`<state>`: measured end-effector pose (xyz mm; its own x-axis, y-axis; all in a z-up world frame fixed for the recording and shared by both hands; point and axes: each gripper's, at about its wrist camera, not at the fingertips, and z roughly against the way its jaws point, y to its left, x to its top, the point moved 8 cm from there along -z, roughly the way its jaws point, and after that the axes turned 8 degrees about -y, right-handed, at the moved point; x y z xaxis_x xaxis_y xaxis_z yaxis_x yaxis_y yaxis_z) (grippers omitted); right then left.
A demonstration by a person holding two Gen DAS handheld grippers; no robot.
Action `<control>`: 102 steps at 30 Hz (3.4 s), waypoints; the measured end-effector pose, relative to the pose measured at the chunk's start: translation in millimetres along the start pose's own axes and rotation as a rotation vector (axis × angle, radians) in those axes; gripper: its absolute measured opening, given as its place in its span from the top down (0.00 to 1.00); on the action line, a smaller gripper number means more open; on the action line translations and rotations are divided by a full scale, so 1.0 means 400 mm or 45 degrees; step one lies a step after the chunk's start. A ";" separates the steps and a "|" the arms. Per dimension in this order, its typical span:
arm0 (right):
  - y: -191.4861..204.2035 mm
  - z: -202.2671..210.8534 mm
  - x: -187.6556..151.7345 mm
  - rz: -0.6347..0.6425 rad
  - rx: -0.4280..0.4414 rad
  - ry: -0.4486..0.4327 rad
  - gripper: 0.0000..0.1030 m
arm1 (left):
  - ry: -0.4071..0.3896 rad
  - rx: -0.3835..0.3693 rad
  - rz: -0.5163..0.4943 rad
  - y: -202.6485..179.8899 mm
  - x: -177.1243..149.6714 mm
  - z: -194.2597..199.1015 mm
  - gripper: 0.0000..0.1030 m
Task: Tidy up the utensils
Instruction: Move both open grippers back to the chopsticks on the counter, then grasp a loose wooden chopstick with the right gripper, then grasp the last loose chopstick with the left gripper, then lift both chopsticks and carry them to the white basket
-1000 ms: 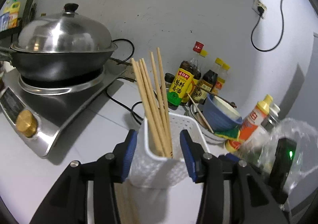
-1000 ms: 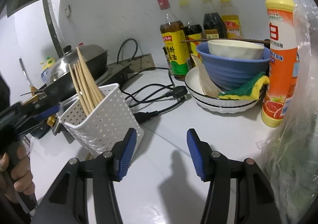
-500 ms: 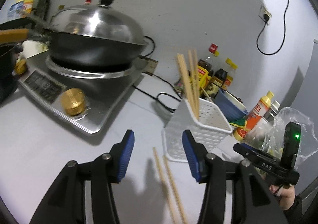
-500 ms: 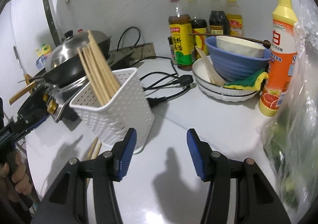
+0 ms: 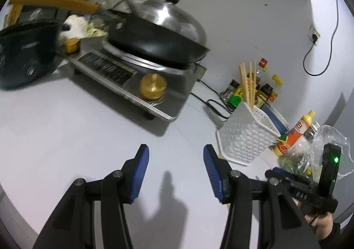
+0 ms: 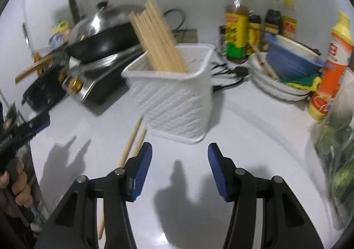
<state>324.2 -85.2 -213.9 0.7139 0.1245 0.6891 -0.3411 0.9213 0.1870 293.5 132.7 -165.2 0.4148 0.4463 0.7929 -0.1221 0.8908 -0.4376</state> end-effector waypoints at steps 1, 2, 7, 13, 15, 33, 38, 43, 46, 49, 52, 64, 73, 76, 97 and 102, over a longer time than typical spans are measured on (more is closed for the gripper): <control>0.017 -0.007 -0.014 0.017 0.005 0.023 0.51 | 0.003 0.003 0.016 0.012 -0.008 0.005 0.51; 0.031 -0.013 -0.025 0.027 0.012 0.042 0.51 | 0.005 0.004 0.025 0.020 -0.016 0.009 0.51; 0.087 -0.052 -0.082 0.032 0.046 0.115 0.60 | 0.017 0.022 0.070 0.074 -0.052 0.033 0.51; 0.129 -0.077 -0.101 0.044 0.044 0.149 0.70 | 0.012 0.056 0.112 0.130 -0.063 0.062 0.51; 0.137 -0.083 -0.100 0.052 0.041 0.153 0.72 | 0.005 0.063 0.122 0.142 -0.060 0.068 0.51; 0.112 -0.057 -0.132 0.105 0.062 0.146 0.94 | 0.087 0.028 0.026 0.029 -0.103 0.035 0.50; 0.093 -0.031 -0.149 0.093 0.095 0.131 0.94 | 0.124 0.032 -0.031 -0.027 -0.125 0.015 0.50; 0.069 -0.011 -0.160 0.067 0.134 0.134 0.94 | 0.151 0.033 -0.077 -0.072 -0.139 -0.002 0.50; 0.056 0.003 -0.165 0.071 0.150 0.134 0.94 | 0.167 0.024 -0.108 -0.103 -0.146 -0.018 0.50; 0.043 0.014 -0.169 0.072 0.158 0.131 0.94 | 0.193 0.013 -0.165 -0.142 -0.158 -0.040 0.50; 0.028 0.020 -0.174 0.063 0.162 0.128 0.94 | 0.225 -0.002 -0.221 -0.184 -0.173 -0.065 0.50; -0.053 0.055 -0.178 0.003 0.158 0.072 0.94 | 0.374 0.098 -0.462 -0.258 -0.211 -0.188 0.50; -0.072 0.070 -0.176 -0.020 0.185 0.040 0.94 | 0.422 0.088 -0.525 -0.273 -0.249 -0.223 0.55; -0.077 0.075 -0.174 -0.026 0.185 0.028 0.94 | 0.423 0.085 -0.559 -0.278 -0.252 -0.222 0.71; -0.093 0.156 -0.139 -0.022 0.156 -0.055 0.94 | 0.391 -0.008 -0.426 -0.248 -0.236 -0.155 0.94; -0.079 0.173 -0.110 -0.010 0.150 -0.077 0.94 | 0.341 -0.028 -0.394 -0.240 -0.204 -0.118 0.94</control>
<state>261.3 -145.4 -201.9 0.6798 0.0919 0.7277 -0.4079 0.8719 0.2709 314.0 6.9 -208.1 0.6494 0.1169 0.7514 0.0638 0.9763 -0.2070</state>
